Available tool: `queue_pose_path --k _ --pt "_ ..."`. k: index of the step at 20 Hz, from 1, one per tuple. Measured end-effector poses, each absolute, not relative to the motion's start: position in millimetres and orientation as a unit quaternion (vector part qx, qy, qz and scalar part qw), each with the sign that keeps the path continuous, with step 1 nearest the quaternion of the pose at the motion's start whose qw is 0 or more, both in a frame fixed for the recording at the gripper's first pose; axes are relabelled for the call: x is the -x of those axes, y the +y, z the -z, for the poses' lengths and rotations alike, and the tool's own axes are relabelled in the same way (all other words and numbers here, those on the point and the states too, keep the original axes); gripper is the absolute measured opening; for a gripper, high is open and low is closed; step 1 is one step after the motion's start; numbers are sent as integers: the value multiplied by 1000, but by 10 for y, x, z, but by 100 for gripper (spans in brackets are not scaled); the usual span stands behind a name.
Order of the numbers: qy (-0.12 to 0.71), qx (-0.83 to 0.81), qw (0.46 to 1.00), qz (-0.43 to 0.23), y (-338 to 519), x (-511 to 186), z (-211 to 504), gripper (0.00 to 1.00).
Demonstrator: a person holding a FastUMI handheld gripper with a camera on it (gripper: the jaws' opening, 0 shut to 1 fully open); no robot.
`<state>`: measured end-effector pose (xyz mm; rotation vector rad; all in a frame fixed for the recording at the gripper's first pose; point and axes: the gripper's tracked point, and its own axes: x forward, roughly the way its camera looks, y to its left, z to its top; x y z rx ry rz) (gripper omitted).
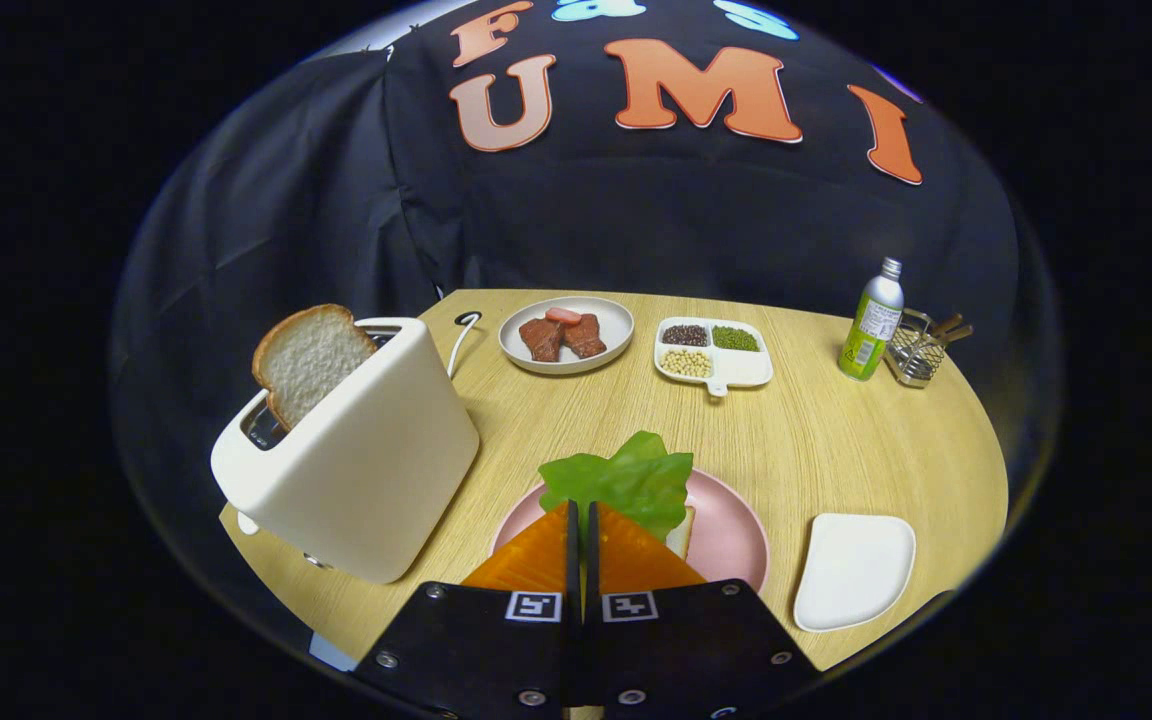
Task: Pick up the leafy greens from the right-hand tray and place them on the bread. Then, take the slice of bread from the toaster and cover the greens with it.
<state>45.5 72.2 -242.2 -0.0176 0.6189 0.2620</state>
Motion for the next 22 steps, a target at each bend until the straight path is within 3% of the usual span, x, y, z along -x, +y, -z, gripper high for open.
queue_pose_path --k 14,15,19,22 --pt "349 25 933 -81 460 -437 2850 2" --pt "349 26 934 -75 433 -430 2843 11" --pt "345 29 937 -53 370 -415 2719 78" --pt "329 33 943 -41 348 -442 2499 94"
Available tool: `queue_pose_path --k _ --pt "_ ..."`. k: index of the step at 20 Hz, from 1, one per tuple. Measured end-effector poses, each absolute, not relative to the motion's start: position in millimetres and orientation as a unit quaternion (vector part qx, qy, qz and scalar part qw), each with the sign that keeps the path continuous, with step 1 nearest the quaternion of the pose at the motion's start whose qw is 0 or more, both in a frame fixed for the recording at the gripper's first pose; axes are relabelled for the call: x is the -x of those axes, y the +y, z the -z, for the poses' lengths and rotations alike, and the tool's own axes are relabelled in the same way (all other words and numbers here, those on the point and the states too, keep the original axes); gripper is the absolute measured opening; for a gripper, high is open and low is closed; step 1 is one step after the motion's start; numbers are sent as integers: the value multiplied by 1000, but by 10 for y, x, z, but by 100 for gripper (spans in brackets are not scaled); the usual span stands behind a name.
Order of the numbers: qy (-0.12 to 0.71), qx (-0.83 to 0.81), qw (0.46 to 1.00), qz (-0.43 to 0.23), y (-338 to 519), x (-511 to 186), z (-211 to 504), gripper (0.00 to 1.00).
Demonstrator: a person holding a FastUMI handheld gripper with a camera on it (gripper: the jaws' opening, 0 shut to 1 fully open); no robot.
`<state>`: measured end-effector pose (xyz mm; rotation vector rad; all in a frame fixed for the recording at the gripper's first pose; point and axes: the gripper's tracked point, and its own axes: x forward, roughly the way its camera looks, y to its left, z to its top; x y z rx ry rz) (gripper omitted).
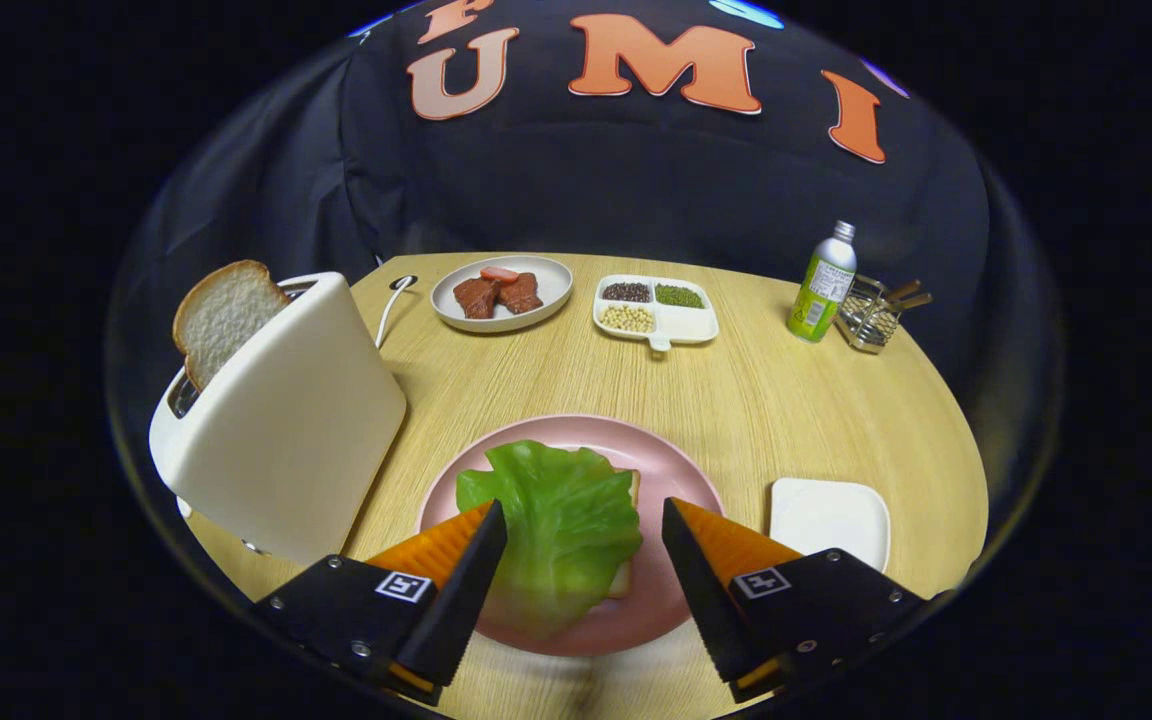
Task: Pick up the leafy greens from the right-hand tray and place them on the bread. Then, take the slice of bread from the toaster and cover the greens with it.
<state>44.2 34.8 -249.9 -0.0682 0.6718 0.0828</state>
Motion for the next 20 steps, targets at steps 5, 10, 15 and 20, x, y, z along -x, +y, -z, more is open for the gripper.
queue_pose_path --k 5,10,15,20 --pt "299 33 953 -21 416 -516 2008 98" --pt "262 13 965 -26 778 -605 1488 98" --pt "222 24 974 -34 1265 -658 1007 98" --pt "200 34 977 -68 1901 -658 812 98"
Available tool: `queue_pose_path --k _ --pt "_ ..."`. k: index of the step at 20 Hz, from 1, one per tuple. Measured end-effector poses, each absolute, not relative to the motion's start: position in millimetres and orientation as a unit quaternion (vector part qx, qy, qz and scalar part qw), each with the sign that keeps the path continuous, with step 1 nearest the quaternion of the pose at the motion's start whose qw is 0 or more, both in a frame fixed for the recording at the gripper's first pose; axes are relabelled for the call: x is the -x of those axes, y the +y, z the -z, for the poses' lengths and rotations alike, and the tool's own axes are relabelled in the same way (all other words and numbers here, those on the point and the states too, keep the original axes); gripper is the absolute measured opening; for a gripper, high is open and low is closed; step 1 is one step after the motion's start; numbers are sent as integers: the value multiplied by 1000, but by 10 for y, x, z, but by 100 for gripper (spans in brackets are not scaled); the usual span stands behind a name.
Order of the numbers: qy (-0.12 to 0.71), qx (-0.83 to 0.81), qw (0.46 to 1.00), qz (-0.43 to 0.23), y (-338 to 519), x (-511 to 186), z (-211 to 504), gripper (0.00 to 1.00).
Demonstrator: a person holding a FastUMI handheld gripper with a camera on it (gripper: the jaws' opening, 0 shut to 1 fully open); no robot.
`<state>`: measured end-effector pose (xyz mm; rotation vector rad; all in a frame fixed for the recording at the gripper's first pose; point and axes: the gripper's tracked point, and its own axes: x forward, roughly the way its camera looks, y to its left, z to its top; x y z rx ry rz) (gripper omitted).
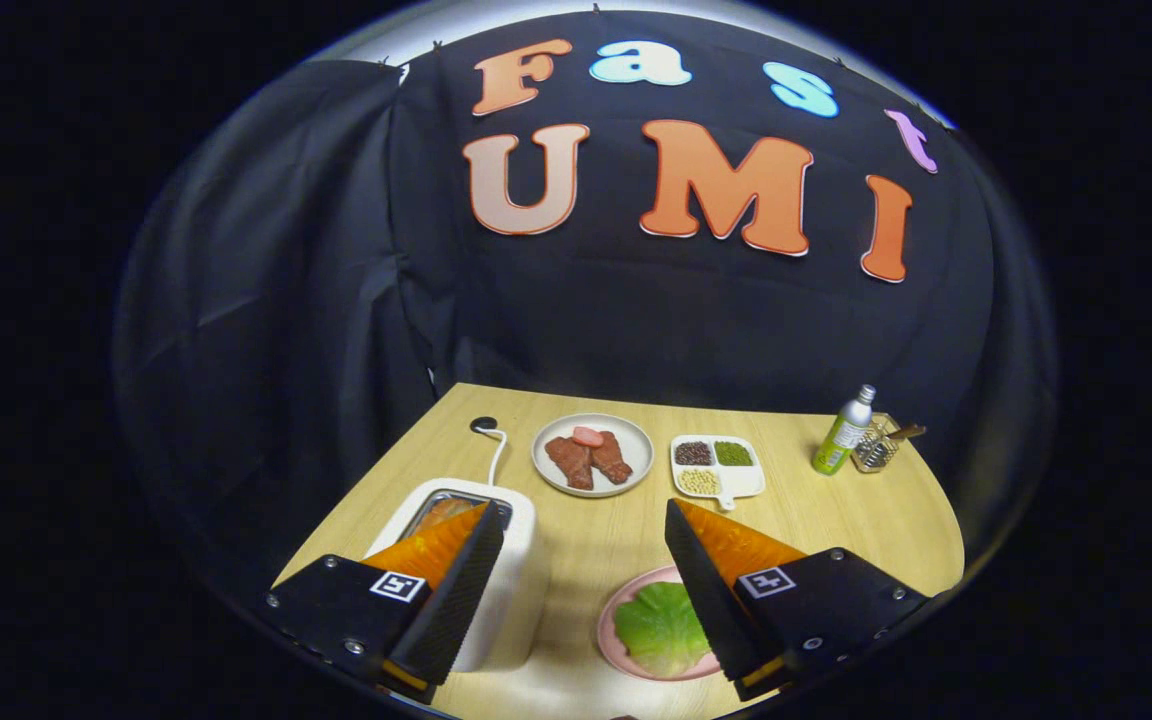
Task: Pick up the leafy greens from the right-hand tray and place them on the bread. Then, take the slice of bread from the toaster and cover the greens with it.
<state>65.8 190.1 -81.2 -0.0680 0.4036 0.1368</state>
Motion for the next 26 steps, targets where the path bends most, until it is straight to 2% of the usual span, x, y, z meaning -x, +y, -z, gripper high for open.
queue_pose_path --k 7,16,18,20,24,25,26 --pt "189 51 977 -86 2470 -658 823 98" --pt "216 74 970 -79 2668 -649 1205 98" --pt "222 78 969 -76 2671 -663 1277 93" --pt "230 78 967 -77 2691 -646 1337 84" --pt "246 87 962 -86 2736 -618 1447 59" --pt "248 87 961 -87 2744 -613 1457 47" --pt "248 88 961 -85 2732 -614 1451 40"
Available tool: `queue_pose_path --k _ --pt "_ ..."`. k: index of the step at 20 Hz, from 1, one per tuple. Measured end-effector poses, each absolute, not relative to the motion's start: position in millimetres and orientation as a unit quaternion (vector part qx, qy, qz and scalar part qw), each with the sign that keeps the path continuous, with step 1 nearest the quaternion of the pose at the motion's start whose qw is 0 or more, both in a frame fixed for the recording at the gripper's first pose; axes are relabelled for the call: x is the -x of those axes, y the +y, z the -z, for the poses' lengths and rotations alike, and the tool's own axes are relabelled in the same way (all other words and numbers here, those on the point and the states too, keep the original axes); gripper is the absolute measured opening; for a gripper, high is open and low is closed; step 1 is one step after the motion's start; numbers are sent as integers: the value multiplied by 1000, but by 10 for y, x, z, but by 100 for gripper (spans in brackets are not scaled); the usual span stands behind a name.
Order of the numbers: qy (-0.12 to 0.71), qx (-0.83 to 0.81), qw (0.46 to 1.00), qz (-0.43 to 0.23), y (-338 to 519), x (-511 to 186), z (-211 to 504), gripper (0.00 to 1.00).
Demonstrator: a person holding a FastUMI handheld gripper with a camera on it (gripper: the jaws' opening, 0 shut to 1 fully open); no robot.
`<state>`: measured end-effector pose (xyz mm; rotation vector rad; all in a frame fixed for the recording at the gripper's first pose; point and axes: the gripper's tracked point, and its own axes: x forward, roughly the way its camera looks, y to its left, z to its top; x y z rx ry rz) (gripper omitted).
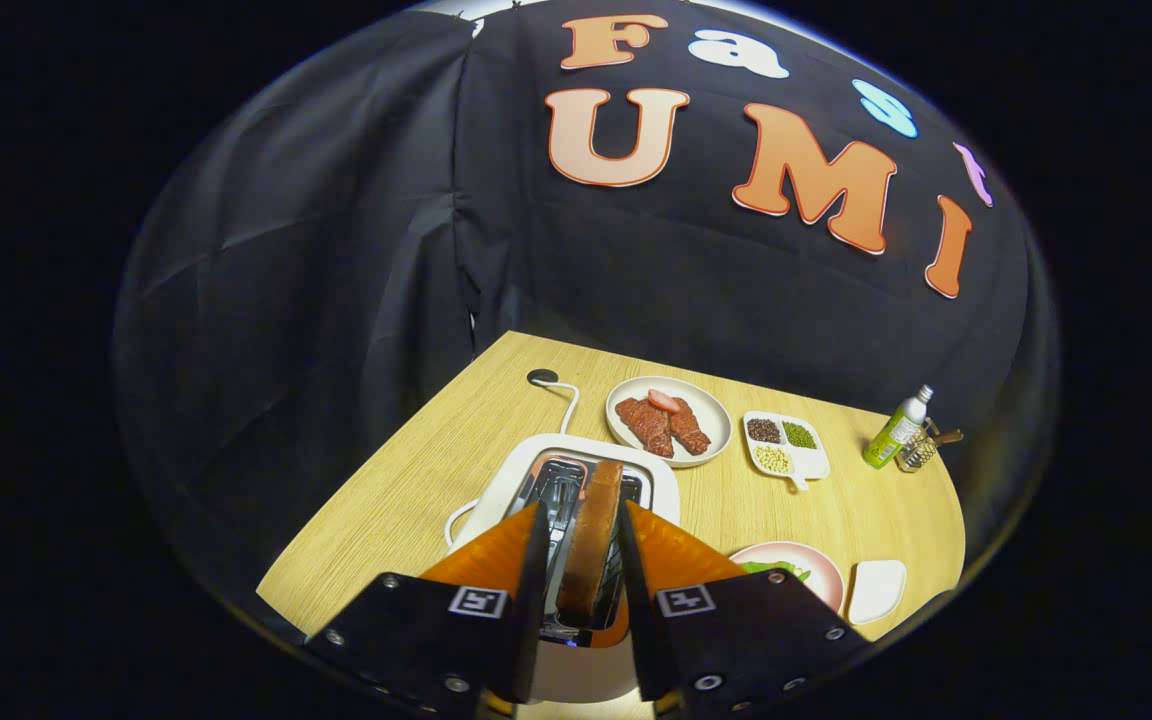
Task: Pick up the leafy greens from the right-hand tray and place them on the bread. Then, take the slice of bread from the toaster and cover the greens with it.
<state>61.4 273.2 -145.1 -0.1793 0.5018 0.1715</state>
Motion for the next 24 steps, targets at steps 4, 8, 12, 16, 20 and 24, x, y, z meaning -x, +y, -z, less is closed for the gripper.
queue_pose_path --k 4,8,12,16,20,24 --pt "246 84 962 -81 2715 -609 1415 14" --pt "236 82 965 -85 2701 -614 1275 8" --pt "223 75 967 -94 2696 -614 1076 8" --pt "209 62 971 -101 2643 -607 848 8" --pt "197 46 974 -104 2535 -583 659 8" --pt "191 32 976 -99 2345 -548 536 8"
